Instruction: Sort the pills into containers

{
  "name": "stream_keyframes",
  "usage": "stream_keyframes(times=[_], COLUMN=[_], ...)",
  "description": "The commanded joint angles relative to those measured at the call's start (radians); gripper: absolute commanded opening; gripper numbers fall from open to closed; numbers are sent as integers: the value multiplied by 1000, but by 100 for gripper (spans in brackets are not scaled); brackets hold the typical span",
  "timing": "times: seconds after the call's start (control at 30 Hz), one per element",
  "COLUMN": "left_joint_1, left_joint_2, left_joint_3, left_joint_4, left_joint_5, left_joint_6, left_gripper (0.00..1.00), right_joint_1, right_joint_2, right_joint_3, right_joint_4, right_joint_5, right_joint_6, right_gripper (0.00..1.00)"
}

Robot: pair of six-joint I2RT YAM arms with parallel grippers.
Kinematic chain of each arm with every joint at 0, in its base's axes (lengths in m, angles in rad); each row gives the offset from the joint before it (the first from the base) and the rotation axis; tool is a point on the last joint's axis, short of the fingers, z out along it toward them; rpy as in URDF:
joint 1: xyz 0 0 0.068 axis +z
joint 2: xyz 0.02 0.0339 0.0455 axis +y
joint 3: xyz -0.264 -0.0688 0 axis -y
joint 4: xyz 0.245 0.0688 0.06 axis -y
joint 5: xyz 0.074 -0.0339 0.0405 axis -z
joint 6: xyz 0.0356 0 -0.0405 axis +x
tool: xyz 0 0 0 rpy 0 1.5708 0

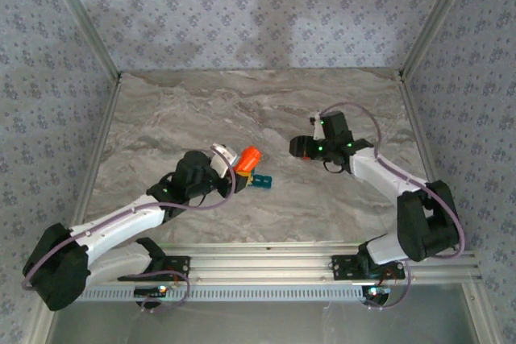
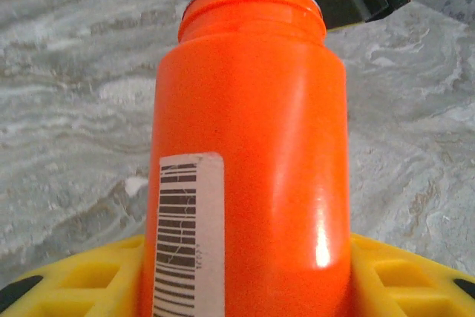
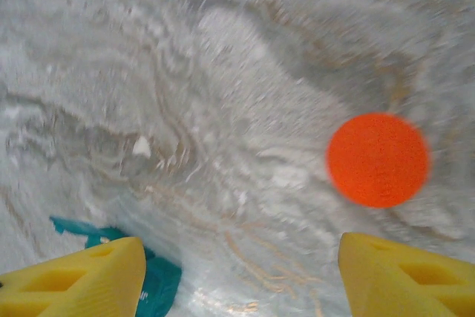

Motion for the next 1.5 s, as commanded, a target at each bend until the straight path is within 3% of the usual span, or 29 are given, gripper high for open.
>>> stream_keyframes(times=[0.0,0.33,0.73,1.1,1.47], left_joint_1=[-3,12,104,199,228], left_joint_2=[-10,187,449,574,588], left_joint_3=[43,202,393,370,325], left_joint_4=[167,410,662,800,802], left_joint_5=[-12,16,144,256,283], left_joint_6=[59,135,76,-47,-61], left_gripper=[0,0,0,0,0], right_joint_1=[-49,-106,-102,-38,11], right_joint_2=[-25,65,229,406,491], right_joint_3=[32,164,292,415,425], right_joint_4=[-63,-196,-260,-323,-362], right_joint_5=[36,124,190,245,249], right_joint_6=[33,-49,-110,-199,-233], right_gripper=[72,72,73,77,77])
